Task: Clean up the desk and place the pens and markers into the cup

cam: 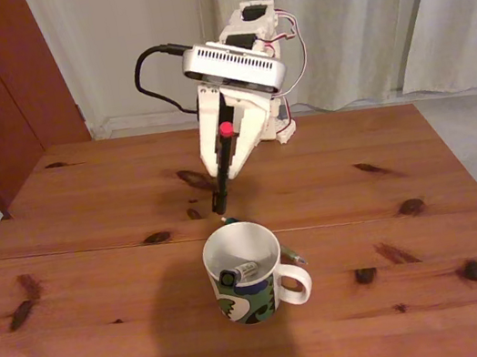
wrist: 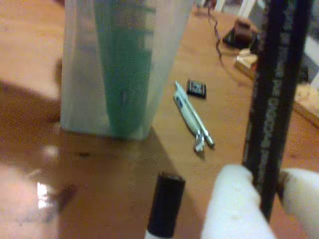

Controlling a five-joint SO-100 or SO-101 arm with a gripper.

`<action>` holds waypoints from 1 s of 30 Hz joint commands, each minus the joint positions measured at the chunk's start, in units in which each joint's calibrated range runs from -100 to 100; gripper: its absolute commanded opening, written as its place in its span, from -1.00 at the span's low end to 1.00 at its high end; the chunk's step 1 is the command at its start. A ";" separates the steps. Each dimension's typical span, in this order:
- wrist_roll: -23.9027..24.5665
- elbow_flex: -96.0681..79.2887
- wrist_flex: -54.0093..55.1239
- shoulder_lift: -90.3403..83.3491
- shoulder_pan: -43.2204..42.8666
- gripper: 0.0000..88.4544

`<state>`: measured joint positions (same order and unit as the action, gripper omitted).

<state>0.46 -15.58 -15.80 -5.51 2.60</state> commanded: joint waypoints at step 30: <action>1.47 -3.53 3.72 6.63 -1.92 -0.98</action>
<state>1.83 -18.64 -13.40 2.29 0.84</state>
